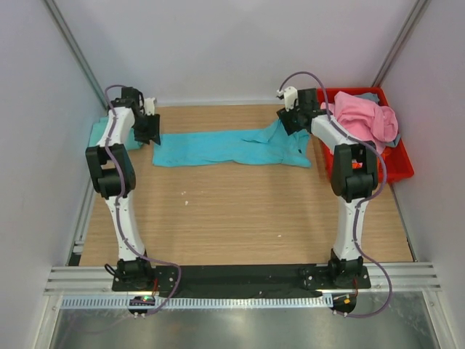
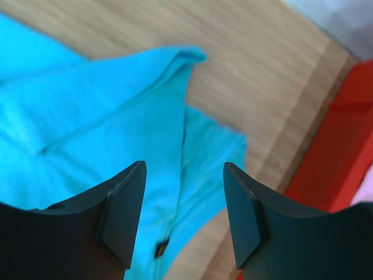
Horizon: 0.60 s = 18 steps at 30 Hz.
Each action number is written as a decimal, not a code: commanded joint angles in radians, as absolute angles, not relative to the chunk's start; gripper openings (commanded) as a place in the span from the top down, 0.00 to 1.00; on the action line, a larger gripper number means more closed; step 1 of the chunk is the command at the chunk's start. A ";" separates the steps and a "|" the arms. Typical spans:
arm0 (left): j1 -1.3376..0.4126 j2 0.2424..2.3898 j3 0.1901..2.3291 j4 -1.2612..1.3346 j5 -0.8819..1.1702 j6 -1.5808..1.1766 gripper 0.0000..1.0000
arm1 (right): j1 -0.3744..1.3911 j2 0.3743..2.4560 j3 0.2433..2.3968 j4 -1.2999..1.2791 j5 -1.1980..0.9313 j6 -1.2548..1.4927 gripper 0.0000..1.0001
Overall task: Fold and stack the t-shirts
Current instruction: Fold the tshirt
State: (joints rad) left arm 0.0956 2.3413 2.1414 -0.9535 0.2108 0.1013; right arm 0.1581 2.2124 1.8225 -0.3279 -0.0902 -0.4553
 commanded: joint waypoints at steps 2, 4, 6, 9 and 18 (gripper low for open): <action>0.083 2.116 1.973 -0.861 0.299 0.078 0.52 | 0.140 1.973 1.686 -0.256 -0.109 -0.329 0.38; 0.075 2.102 1.942 -0.879 0.319 0.090 0.52 | 0.132 1.960 1.658 -0.287 -0.158 -0.308 0.38; 0.063 2.106 1.902 -0.876 0.324 0.100 0.52 | 0.127 1.956 1.638 -0.291 -0.207 -0.276 0.39; 0.049 2.144 1.884 -0.877 0.327 0.097 0.52 | 0.129 1.971 1.664 -0.334 -0.244 -0.250 0.39; 0.040 2.174 1.852 -0.919 0.345 0.118 0.48 | 0.124 1.942 1.663 -0.566 -0.235 -0.255 0.39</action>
